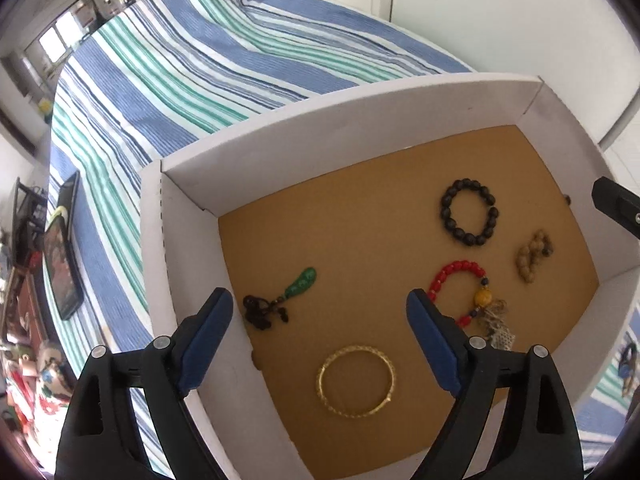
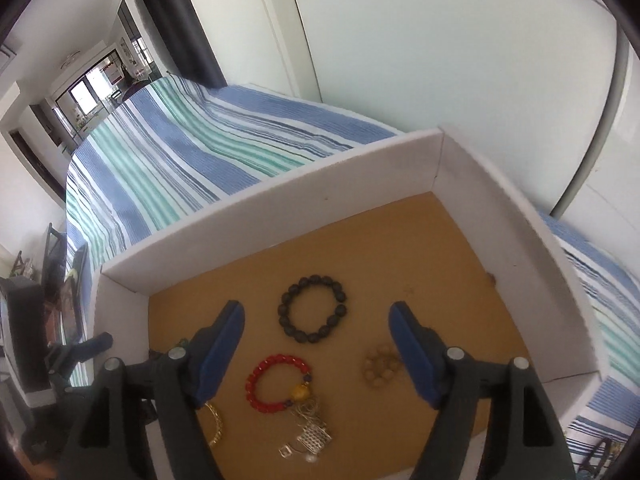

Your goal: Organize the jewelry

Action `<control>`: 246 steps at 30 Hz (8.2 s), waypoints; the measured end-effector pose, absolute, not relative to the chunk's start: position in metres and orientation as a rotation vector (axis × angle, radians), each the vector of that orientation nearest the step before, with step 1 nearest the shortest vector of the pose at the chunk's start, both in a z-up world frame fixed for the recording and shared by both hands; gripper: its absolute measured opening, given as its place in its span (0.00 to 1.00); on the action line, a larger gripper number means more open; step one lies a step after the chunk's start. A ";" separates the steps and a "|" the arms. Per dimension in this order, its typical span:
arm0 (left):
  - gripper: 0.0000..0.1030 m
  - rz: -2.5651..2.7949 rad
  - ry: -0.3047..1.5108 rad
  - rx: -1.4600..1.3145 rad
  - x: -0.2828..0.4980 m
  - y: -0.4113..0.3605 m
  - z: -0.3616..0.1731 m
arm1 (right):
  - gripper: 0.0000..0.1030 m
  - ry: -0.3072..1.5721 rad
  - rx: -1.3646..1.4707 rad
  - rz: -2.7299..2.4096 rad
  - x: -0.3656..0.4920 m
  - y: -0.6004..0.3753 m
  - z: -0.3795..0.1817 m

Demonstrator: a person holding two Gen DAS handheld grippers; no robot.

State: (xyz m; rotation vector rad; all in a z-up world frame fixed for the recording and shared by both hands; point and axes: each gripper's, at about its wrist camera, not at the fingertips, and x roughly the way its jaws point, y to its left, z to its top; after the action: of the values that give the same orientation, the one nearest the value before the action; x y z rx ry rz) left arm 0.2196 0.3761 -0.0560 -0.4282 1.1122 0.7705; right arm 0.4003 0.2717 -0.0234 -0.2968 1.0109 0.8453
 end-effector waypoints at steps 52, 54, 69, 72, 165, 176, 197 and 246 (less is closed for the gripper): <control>0.97 -0.013 1.167 0.103 0.210 0.053 -0.033 | 0.82 1.098 -0.262 0.196 0.274 -0.109 -0.033; 0.97 -0.034 1.171 0.109 0.210 0.050 -0.034 | 0.82 1.109 -0.256 0.184 0.273 -0.114 -0.036; 0.97 0.006 1.214 0.073 0.227 0.064 -0.046 | 0.82 1.122 -0.205 0.166 0.277 -0.124 -0.042; 0.97 0.009 1.238 0.071 0.232 0.063 -0.054 | 0.82 1.117 -0.155 0.147 0.277 -0.138 -0.042; 0.35 0.034 1.341 -0.301 0.302 0.103 -0.136 | 0.74 1.254 0.137 0.272 0.480 -0.144 -0.086; 0.00 -0.089 1.268 -0.367 0.298 0.111 -0.099 | 0.42 1.324 0.319 0.280 0.458 -0.167 -0.097; 0.56 -0.031 1.345 -0.291 0.318 0.093 -0.136 | 0.42 1.313 0.348 0.360 0.337 -0.170 -0.080; 0.59 0.007 1.294 -0.398 0.221 0.142 -0.052 | 0.42 1.138 0.117 0.726 0.320 -0.047 0.025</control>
State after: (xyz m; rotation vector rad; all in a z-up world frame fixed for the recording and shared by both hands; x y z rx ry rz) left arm 0.2206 0.1424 -0.0524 -0.3984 1.2942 0.0068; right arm 0.3197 -0.0468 0.0252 0.1169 1.1377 0.7257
